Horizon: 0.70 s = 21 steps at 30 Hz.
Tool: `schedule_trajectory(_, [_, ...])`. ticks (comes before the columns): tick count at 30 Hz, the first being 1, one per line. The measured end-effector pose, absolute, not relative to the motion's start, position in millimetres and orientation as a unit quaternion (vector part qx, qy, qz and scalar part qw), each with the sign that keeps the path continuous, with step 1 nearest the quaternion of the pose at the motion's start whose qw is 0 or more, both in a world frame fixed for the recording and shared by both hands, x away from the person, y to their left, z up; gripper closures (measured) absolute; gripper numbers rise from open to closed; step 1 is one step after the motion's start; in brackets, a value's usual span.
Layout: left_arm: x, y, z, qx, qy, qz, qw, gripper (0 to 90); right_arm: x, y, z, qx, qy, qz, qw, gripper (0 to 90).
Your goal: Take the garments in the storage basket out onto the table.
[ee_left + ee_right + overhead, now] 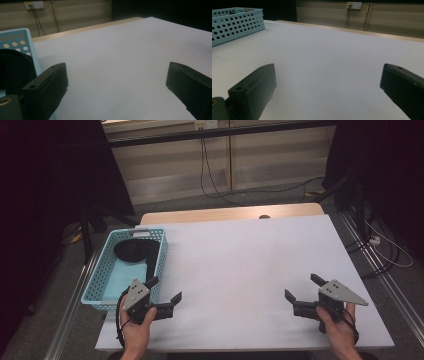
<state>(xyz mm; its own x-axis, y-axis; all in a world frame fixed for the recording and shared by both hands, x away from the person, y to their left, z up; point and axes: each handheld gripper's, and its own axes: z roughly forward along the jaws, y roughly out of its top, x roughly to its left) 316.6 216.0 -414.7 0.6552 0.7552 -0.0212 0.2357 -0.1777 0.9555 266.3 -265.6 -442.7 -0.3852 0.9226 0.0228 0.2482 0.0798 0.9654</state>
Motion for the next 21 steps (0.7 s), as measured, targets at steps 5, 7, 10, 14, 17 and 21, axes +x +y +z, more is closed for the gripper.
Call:
schedule_trajectory(5, [317.2, 217.1, -412.5, 0.732, 0.337, 0.234, 0.543, 4.2, 266.1, -265.8, -442.7, 0.446, 0.658, 0.511, 0.328, 0.5])
schedule_trajectory(7, [318.8, 216.7, -410.9, 0.733, 0.338, 0.236, 0.54, 4.2, 266.4, -265.7, -443.3, 0.444, 0.66, 0.509, 0.328, 0.5])
schedule_trajectory(10, [321.9, 214.0, -408.5, 0.742, 0.336, 0.223, 0.536, 4.6, 266.9, -265.3, -444.1, 0.443, 0.663, 0.51, 0.323, 0.5])
schedule_trajectory(14, [324.4, 217.6, -403.3, 0.735, 0.355, 0.237, 0.526, 5.2, 267.6, -265.4, -444.7, 0.44, 0.665, 0.513, 0.319, 0.5])
schedule_trajectory(17, [327.5, 222.1, -400.9, 0.728, 0.364, 0.234, 0.532, 5.2, 267.3, -265.5, -444.9, 0.439, 0.666, 0.515, 0.314, 0.5])
schedule_trajectory(21, [333.3, 227.9, -397.7, 0.725, 0.364, 0.226, 0.54, 7.3, 265.8, -265.5, -445.2, 0.437, 0.668, 0.514, 0.313, 0.5])
